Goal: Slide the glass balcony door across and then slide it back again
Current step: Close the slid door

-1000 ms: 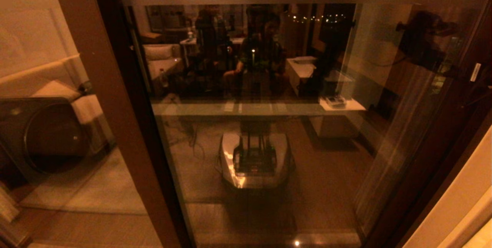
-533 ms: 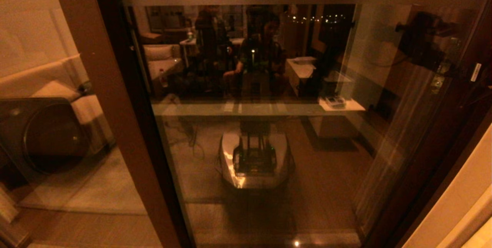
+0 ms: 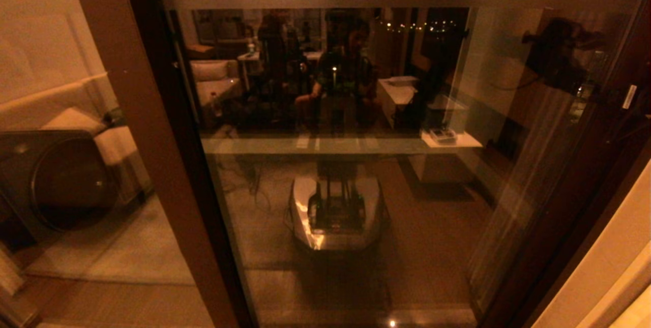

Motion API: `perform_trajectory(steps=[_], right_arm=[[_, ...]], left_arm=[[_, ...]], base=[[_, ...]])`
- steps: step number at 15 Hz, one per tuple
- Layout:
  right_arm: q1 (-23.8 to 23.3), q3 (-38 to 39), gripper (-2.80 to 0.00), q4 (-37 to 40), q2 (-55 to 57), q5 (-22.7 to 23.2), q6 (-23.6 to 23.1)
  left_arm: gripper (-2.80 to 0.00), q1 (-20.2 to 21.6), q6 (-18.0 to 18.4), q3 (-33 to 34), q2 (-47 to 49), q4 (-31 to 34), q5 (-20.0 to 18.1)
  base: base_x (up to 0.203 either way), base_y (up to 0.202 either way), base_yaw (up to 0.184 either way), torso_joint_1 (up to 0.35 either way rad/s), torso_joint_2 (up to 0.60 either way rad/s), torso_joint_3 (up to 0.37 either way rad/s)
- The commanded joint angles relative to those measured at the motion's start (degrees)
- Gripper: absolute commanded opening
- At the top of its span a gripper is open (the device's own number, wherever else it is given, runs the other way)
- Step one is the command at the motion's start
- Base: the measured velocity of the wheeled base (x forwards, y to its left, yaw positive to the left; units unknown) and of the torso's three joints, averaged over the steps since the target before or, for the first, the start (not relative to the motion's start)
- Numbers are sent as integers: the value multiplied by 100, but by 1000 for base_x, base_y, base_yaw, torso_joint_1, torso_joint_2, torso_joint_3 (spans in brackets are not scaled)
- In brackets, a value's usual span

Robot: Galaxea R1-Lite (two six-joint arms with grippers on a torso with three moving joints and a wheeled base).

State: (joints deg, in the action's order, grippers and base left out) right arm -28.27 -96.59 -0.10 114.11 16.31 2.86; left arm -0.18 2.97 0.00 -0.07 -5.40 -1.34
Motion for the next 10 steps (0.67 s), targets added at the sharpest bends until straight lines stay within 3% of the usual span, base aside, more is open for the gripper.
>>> perform_trajectory(steps=[1, 6, 10], right_arm=[[-6, 116, 0, 17, -216, 24, 6], [-233, 827, 0, -180, -794, 357, -7], [-360, 1426, 0, -2139, -521, 556, -9]], left_arm=[[-280, 1, 2, 200, 7, -5, 2], [-280, 1, 2, 197, 7, -5, 2], [-280, 1, 2, 196, 7, -5, 2]], base=[[0, 0, 0, 0, 0, 0], [0, 0, 0, 0, 0, 0], [0, 0, 0, 0, 0, 0]])
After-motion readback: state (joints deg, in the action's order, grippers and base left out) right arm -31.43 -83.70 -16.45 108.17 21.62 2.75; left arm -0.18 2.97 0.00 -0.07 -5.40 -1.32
